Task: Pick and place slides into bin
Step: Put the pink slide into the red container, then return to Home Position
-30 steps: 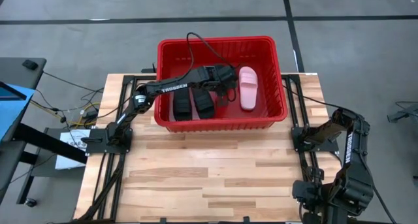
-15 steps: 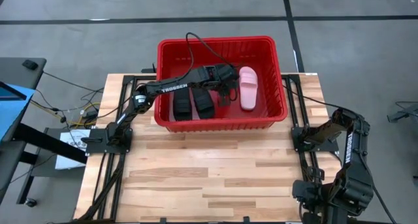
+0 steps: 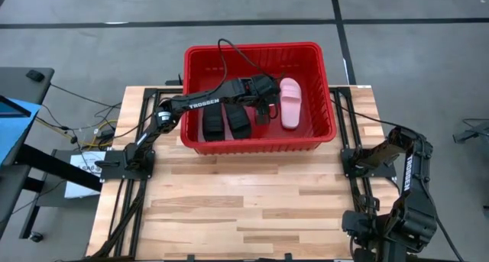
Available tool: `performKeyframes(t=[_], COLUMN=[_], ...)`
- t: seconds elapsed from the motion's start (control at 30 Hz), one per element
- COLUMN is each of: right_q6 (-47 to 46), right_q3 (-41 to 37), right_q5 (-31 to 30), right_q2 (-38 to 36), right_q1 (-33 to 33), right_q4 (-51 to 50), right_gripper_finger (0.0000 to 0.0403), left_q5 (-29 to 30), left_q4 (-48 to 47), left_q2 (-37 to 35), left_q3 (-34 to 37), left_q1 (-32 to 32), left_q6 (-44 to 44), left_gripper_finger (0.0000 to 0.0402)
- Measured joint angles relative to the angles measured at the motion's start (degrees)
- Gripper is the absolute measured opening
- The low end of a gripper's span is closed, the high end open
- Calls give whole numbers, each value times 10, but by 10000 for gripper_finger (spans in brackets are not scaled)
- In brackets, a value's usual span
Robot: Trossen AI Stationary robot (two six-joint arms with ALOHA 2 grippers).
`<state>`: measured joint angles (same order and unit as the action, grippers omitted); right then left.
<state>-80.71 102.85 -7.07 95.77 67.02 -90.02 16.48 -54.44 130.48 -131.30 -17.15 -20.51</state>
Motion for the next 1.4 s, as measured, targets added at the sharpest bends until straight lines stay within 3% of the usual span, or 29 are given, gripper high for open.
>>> performKeyframes(t=[0.23,0.63,0.8,1.0,1.4], right_q6=[0,0,0,0,0], right_q3=[0,0,0,0,0], right_q5=[0,0,0,0,1], right_q2=[0,0,0,0,0], right_q1=[0,0,0,0,0], right_q4=[0,0,0,0,0], right_gripper_finger=[75,75,75,75,75], left_q5=[20,23,17,-35,-32], left_q4=[0,2,-2,-22,-15], left_q2=[0,0,0,0,0], left_q3=[0,0,0,0,0], left_q1=[2,6,6,6,6], left_q6=[0,2,3,0,-2], left_gripper_finger=[214,215,215,215,215])
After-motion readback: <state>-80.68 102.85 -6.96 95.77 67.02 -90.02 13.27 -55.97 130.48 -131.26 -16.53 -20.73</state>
